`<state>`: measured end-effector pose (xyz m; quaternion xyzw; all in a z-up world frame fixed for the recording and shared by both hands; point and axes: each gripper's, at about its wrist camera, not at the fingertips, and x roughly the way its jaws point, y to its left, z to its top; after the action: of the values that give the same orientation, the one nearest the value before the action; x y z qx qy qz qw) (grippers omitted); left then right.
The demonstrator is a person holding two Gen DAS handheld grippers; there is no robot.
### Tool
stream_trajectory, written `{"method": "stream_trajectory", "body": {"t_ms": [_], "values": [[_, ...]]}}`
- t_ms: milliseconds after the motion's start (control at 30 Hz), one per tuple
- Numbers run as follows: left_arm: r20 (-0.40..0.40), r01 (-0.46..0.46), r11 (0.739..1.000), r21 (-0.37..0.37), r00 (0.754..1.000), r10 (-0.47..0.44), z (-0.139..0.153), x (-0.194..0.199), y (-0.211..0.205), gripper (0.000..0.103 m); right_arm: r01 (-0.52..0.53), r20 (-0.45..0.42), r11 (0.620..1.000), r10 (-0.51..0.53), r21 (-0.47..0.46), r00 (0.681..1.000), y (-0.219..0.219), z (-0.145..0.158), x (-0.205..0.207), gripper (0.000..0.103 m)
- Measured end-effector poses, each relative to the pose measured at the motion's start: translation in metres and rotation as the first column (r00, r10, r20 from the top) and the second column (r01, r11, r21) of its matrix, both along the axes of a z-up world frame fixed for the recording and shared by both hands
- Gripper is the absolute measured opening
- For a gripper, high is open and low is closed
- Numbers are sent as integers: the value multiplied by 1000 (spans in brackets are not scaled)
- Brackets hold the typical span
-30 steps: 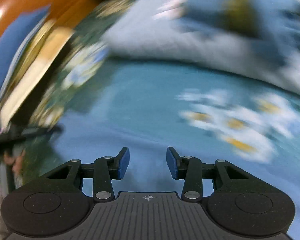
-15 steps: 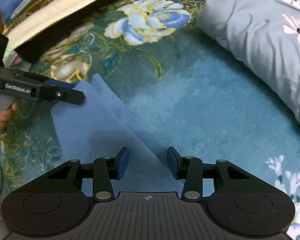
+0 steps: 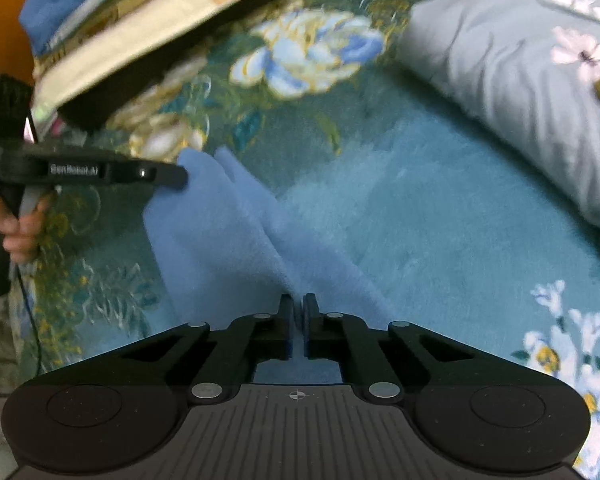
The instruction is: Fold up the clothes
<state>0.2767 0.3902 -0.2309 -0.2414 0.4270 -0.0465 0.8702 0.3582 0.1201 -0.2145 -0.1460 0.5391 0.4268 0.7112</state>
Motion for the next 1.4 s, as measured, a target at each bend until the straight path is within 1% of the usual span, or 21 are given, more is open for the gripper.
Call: {"method": "stream_trajectory", "body": {"t_ms": [67, 100, 233, 267, 300, 333, 400, 467, 567, 633, 700, 833, 867, 900, 967, 1000, 1067, 1133, 1233, 1300, 1400], "values": [[33, -13, 1000, 10, 999, 13, 9, 8, 3, 0, 33, 23, 999, -33, 20, 999, -1, 9, 7, 3], [29, -14, 1000, 15, 999, 14, 8, 15, 4, 0, 39, 29, 999, -39, 8, 999, 2, 7, 13, 3], [-61, -71, 995, 63, 995, 75, -11, 37, 8, 3, 52, 9, 997, -51, -59, 999, 18, -17, 37, 3], [-75, -93, 994, 49, 993, 96, -14, 37, 11, 4, 63, 7, 996, -63, -68, 998, 20, -22, 41, 3], [-71, -125, 991, 44, 989, 128, -13, 31, 15, 12, 79, 9, 994, -79, -69, 997, 20, -24, 42, 3], [-66, -158, 987, 41, 985, 160, -11, 24, 19, 16, 96, 12, 993, -95, -69, 995, 18, -25, 43, 3], [-62, -224, 974, 41, 972, 227, -5, 7, 26, 36, 125, 21, 990, -124, -60, 992, 14, -24, 42, 3], [-73, -266, 964, 3, 961, 265, -2, -11, 30, 40, 147, 34, 989, -146, -34, 989, 6, -18, 38, 3], [-119, -311, 945, -104, 947, 298, -11, -35, 29, 46, 210, 27, 978, -210, 10, 977, -12, -5, 29, 4], [-144, -323, 938, -124, 941, 305, -20, -41, 25, 46, 247, 8, 969, -247, 24, 969, -25, 0, 22, 4], [-147, -321, 937, -134, 942, 302, -26, -39, 21, 46, 273, 11, 962, -273, 21, 962, -38, 6, 11, 4], [-154, -312, 943, -118, 943, 294, -33, -33, 9, 43, 336, 9, 942, -336, 0, 942, -69, 16, -12, 5], [-150, -317, 941, -115, 942, 299, -33, -32, 6, 40, 355, 5, 935, -355, -7, 935, -77, 18, -18, 5], [-147, -322, 940, -113, 941, 305, -33, -32, 3, 34, 379, -2, 925, -379, -14, 925, -85, 20, -23, 5], [-154, -346, 933, -101, 932, 329, -33, -31, -4, 24, 427, -22, 904, -427, -18, 904, -101, 24, -34, 5], [-158, -358, 929, -95, 926, 341, -33, -31, -7, 16, 450, -28, 893, -450, -21, 892, -108, 26, -38, 6], [-166, -383, 920, -82, 916, 366, -34, -31, -13, 4, 496, -38, 868, -497, -26, 867, -124, 32, -47, 7], [-153, -415, 908, -60, 902, 403, -25, -31, -17, 4, 536, -41, 844, -536, -21, 843, -139, 39, -55, 7], [-111, -435, 900, -26, 896, 430, -5, -30, -26, 4, 592, -41, 806, -592, -6, 805, -165, 49, -67, 8], [-83, -424, 906, 7, 902, 423, 10, -29, -35, 4, 628, -41, 778, -627, 7, 778, -184, 55, -77, 9], [-9, -349, 933, 87, 936, 352, 42, -24, -61, 3, 679, -46, 733, -678, 28, 734, -209, 60, -92, 11]]}}
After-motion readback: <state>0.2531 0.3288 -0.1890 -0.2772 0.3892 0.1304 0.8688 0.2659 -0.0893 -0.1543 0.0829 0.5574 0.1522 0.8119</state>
